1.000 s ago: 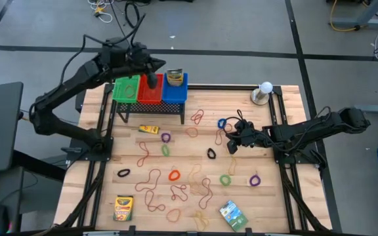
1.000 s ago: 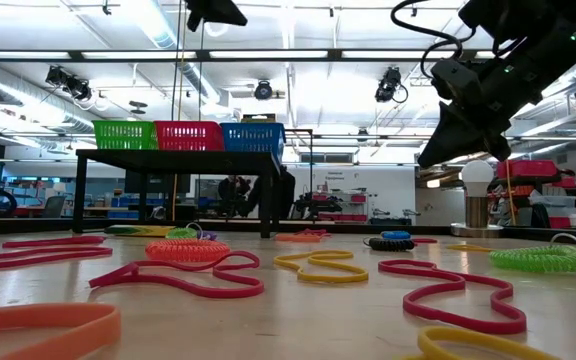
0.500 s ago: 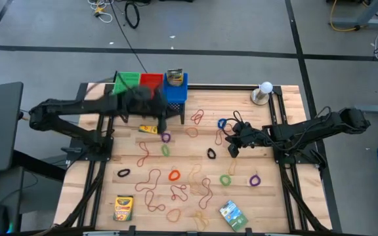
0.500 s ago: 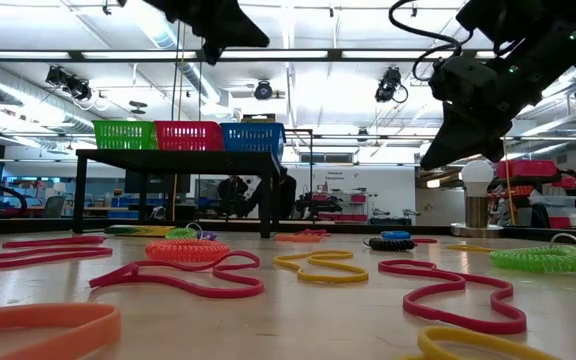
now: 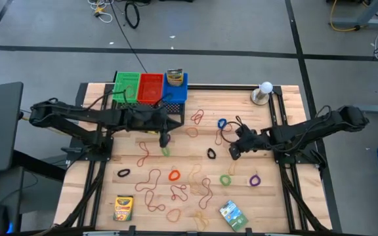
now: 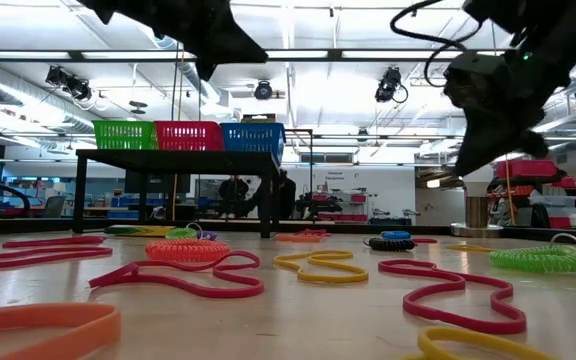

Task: Pick & Place Office Desk Supplies
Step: Put the green spring rubber band into the red bin on the shelf

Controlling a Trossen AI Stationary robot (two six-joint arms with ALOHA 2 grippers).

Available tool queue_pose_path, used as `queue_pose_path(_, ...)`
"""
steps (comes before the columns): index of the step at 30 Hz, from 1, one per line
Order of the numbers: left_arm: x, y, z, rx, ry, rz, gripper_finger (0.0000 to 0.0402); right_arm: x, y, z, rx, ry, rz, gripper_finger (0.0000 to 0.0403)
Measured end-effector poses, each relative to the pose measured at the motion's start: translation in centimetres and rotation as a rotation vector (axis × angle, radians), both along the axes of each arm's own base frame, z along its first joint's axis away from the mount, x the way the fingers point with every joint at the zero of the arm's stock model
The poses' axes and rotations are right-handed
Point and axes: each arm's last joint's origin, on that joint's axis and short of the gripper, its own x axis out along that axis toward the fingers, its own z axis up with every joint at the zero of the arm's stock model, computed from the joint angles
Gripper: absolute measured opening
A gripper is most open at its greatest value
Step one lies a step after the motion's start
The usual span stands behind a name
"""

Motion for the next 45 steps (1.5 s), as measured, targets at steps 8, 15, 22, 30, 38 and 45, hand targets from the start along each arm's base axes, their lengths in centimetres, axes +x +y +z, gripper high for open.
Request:
queue_pose_path(8, -0.1, -1.8, -0.3, 0.06, 0.041, -0.081, 0.0007, 1.7, 2.0, 1.6, 0.005, 0.085, 0.034, 0.0049)
queue_pose_path(15, -1.2, -3.4, -4.1, 0.01, 0.044, -0.135, 0.0007, 3.0, 5.1, 0.9, 0.031, 0.166, 0.171, 0.0112)
queue_pose_path(22, -2.8, -4.1, -7.8, -0.154, -0.012, -0.121, 0.0007, 4.3, 8.7, -0.8, 0.045, 0.284, 0.329, 0.0144)
queue_pose_path(30, -3.3, -4.0, -8.9, -0.198, 0.019, -0.097, 0.0015, 6.8, 11.3, -2.2, 0.011, 0.385, 0.374, 0.014)
queue_pose_path(38, -2.8, -3.9, -10.2, -0.184, 0.075, -0.093, 0.002, 7.4, 11.2, -0.2, 0.012, 0.413, 0.343, 0.0144)
queue_pose_path(45, -2.4, -4.0, -11.3, -0.27, 0.106, -0.041, 0.0013, 8.0, 9.0, -0.4, 0.106, 0.427, 0.074, 0.0174)
